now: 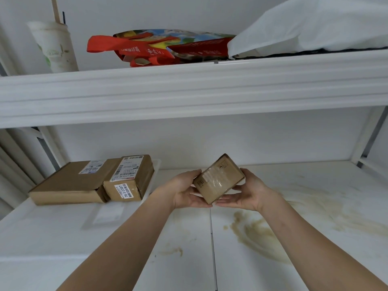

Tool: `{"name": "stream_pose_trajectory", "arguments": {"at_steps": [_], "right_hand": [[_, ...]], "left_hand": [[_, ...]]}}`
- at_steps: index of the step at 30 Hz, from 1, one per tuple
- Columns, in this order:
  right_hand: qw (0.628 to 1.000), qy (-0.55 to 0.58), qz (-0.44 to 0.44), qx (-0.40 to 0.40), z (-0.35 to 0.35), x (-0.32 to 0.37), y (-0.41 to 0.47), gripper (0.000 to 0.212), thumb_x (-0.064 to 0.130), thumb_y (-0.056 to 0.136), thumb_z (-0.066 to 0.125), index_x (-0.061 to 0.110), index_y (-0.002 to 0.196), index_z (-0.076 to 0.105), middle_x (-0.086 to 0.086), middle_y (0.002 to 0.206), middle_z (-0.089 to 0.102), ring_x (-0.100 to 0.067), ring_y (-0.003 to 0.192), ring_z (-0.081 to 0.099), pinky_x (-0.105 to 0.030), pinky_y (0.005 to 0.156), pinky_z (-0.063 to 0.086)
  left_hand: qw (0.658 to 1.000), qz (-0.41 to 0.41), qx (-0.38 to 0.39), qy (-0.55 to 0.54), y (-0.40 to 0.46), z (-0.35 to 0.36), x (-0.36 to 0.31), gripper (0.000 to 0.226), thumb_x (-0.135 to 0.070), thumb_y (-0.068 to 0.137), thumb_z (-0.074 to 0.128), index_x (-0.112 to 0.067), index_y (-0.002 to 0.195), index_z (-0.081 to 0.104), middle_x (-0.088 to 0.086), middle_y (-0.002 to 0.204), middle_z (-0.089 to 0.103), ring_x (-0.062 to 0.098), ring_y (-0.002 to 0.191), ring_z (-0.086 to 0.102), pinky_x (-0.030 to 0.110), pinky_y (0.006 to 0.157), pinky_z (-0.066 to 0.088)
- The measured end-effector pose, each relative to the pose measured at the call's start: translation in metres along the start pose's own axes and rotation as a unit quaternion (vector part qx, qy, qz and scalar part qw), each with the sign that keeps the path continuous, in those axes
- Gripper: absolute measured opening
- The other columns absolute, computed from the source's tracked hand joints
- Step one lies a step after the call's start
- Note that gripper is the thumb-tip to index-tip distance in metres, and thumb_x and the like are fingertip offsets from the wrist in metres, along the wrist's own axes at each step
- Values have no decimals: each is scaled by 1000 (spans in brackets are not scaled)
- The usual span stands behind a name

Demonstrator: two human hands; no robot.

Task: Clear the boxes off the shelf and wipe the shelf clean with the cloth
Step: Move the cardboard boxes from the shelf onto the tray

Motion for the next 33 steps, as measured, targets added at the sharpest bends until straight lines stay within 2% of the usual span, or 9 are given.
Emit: {"name": "stream_pose_trajectory", "arguments": {"at_steps": [3, 5, 6, 8, 12, 15, 18, 26, 33], "right_hand": [[999, -4, -42, 4, -1, -1, 0, 37, 35, 96, 50, 6, 118, 52, -22, 118, 57, -43, 99, 60, -58, 62, 55], [995, -48, -82, -28, -4, 0, -1, 12, 21, 95, 51, 10, 95, 56, -12, 98, 55, -32, 87, 59, -47, 56, 57], [991, -78, -99, -50, -5, 1, -2, 10, 17, 94, 51, 11, 88, 55, -12, 93, 53, -30, 83, 57, -43, 55, 58], [984, -120, -114, -66, -5, 2, -7, 16, 24, 95, 54, 9, 91, 56, -14, 93, 56, -30, 82, 59, -42, 59, 57], [976, -186, -110, -30, -4, 4, -10, 58, 62, 82, 62, 11, 111, 62, -11, 105, 64, -29, 95, 64, -49, 84, 55], [970, -217, -111, -4, -5, 2, -8, 55, 49, 76, 76, 15, 118, 63, -11, 122, 63, -29, 109, 61, -48, 89, 53], [970, -213, -114, 0, -9, 1, -3, 53, 33, 77, 80, 14, 122, 61, -12, 127, 60, -30, 111, 61, -55, 90, 51], [969, -218, -112, 16, -9, -1, 1, 53, 20, 72, 81, 7, 121, 63, -11, 116, 65, -34, 110, 63, -58, 90, 51], [964, -231, -122, 45, -5, 0, -5, 48, 13, 67, 81, 11, 113, 67, -7, 111, 67, -31, 109, 63, -51, 93, 52]], "left_hand": [[999, 32, -17, 31, 0, -3, 0, 21, -23, 97, 53, -4, 104, 56, 16, 104, 55, 42, 85, 62, 59, 78, 50], [996, 66, -22, 64, -1, -6, 1, 20, -19, 96, 55, -5, 110, 57, 11, 103, 57, 34, 88, 61, 55, 78, 52], [992, 87, -25, 84, 0, -9, 1, 21, -16, 95, 56, -7, 114, 56, 9, 104, 59, 30, 90, 61, 52, 78, 53], [986, 123, -36, 106, 2, -16, 3, 27, -11, 92, 60, -10, 119, 55, 7, 104, 62, 25, 93, 60, 44, 77, 54], [980, 159, -54, 106, 7, -23, 7, 43, 0, 86, 64, -11, 126, 52, 4, 114, 63, 23, 104, 61, 38, 86, 54], [974, 190, -61, 107, 8, -23, 7, 43, 12, 84, 61, -8, 122, 54, 3, 114, 61, 23, 102, 61, 31, 79, 54], [970, 202, -74, 113, 11, -27, 5, 47, 17, 81, 61, -5, 122, 54, 8, 120, 59, 27, 106, 60, 35, 89, 53], [967, 202, -86, 130, 14, -41, 3, 44, 19, 78, 62, -6, 113, 58, 10, 117, 60, 31, 107, 61, 40, 91, 53], [974, 184, -99, 92, 13, -53, 0, 29, 5, 83, 67, -3, 110, 63, 12, 108, 66, 22, 98, 64, 28, 80, 53]]}}
Point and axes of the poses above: each hand's wrist, its own y-axis towards the middle knuckle, its own z-axis out of the palm, x = y × z, the point moved 2 cm from there along y, towards the middle knuckle
